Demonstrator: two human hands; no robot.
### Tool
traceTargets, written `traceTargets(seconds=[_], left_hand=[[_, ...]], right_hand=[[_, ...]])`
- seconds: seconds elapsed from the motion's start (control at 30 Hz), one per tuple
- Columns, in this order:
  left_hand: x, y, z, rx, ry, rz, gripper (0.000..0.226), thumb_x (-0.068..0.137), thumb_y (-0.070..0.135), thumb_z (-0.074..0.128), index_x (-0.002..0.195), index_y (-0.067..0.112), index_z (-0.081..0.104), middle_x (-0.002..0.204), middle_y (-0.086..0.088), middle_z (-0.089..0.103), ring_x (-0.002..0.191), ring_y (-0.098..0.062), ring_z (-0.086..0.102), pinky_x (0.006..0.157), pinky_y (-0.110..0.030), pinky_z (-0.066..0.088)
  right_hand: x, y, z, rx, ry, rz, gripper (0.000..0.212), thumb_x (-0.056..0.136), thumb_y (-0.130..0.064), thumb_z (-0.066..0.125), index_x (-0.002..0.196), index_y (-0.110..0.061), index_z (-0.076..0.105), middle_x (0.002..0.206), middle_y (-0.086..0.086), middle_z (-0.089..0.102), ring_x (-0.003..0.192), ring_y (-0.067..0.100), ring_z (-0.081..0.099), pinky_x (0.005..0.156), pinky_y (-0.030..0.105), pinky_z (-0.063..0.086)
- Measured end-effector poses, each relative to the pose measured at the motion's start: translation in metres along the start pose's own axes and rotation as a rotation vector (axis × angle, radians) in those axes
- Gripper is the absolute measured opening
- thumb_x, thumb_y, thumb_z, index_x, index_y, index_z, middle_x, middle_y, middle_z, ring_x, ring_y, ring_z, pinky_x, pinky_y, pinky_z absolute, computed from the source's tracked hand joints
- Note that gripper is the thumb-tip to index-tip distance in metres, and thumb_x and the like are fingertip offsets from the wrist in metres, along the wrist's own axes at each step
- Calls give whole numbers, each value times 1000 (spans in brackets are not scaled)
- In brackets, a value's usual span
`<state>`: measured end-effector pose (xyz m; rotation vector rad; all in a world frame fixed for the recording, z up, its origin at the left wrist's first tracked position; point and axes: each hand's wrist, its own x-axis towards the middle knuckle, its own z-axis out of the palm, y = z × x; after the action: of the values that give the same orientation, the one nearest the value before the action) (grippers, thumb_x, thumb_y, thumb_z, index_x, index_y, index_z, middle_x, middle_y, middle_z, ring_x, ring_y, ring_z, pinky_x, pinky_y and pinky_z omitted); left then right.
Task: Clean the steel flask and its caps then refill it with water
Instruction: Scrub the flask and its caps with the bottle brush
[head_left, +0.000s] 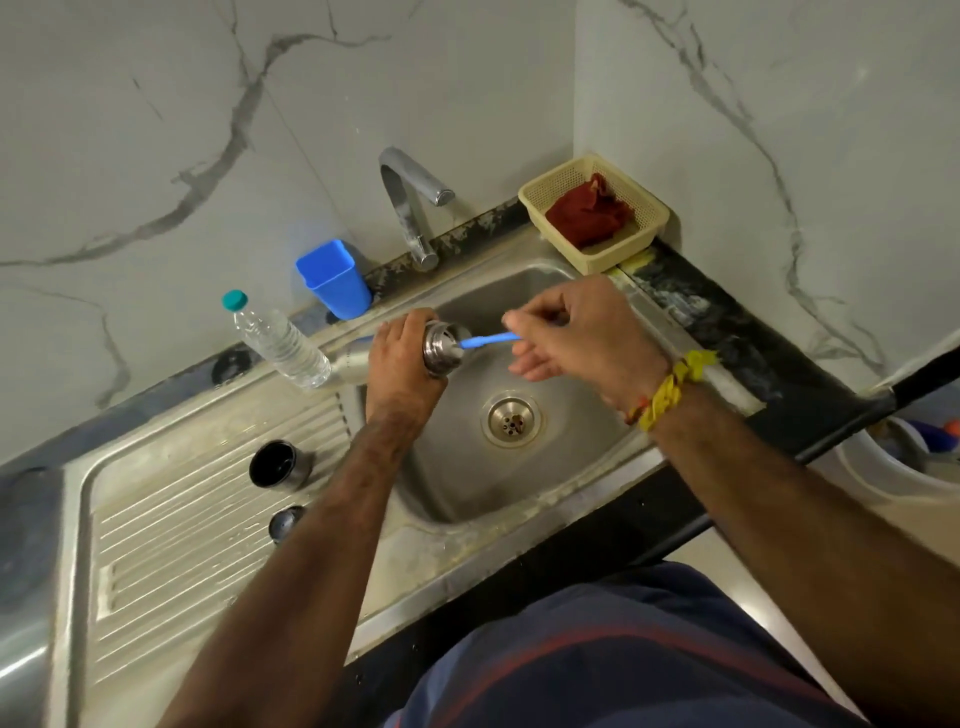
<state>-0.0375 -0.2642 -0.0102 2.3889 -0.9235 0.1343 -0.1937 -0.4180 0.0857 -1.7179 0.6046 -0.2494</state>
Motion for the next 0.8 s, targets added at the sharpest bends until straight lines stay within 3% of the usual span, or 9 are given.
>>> traceTargets(seconds=[0.1,0.13,0.2,0.27,0.3,0.43,0.6,0.7,0.8], left_hand=[[6,5,1,-5,-77,-28,54,70,6,81,118,16,59,115,-5,65,107,-27,56,93,-42,47],[7,8,2,0,-79,-19,55,71,8,82,119,16,59,117,-5,65,109,-27,56,95,-42,47],[9,11,2,21,-57,3,54,73,7,83,120,15,59,118,-6,65,111,-28,56,99,-44,46],[9,9,0,55,-58,37,52,74,6,83,121,12,60,119,-9,65,113,-31,56,104,-47,44],[7,8,-2,71,-83,45,53,75,6,83,123,12,59,121,-10,64,116,-31,54,108,-48,41],[10,9,3,115,-185,16,60,73,3,81,127,14,57,127,-9,62,119,-29,53,107,-46,42],[6,5,11,173,-189,90,53,74,2,83,121,10,60,121,-13,65,114,-34,54,106,-48,41],[4,3,15,171,-215,63,57,71,1,84,122,11,60,121,-13,65,114,-34,54,104,-48,43],[8,3,15,178,-243,66,59,67,-1,83,119,13,59,118,-11,66,112,-33,56,101,-45,44]], right_hand=[[-3,4,8,-696,52,-352,20,95,-29,64,99,-11,71,84,3,68,72,14,61,64,25,51],[1,7,13,-726,109,-341,23,98,-29,60,94,-9,70,80,6,68,69,17,62,62,31,53],[9,10,10,-369,157,-53,26,100,-20,55,91,1,67,69,14,68,53,19,63,48,30,54],[5,10,2,-4,59,235,20,99,-13,56,102,4,66,67,16,68,44,15,61,40,22,51],[5,15,-3,-26,40,204,19,98,-16,59,104,1,65,72,16,70,49,15,64,45,23,53],[2,24,11,-808,-15,-188,21,92,-30,69,100,-11,68,92,8,68,85,23,65,76,39,55],[6,29,9,-574,-12,9,25,96,-18,60,90,4,70,78,18,71,67,28,68,58,34,58],[1,29,17,-943,26,-122,28,92,-33,67,110,-12,63,107,9,65,102,29,62,86,42,52],[1,30,28,-1094,8,-217,19,94,-25,64,110,-14,64,108,8,64,103,29,62,80,39,48]])
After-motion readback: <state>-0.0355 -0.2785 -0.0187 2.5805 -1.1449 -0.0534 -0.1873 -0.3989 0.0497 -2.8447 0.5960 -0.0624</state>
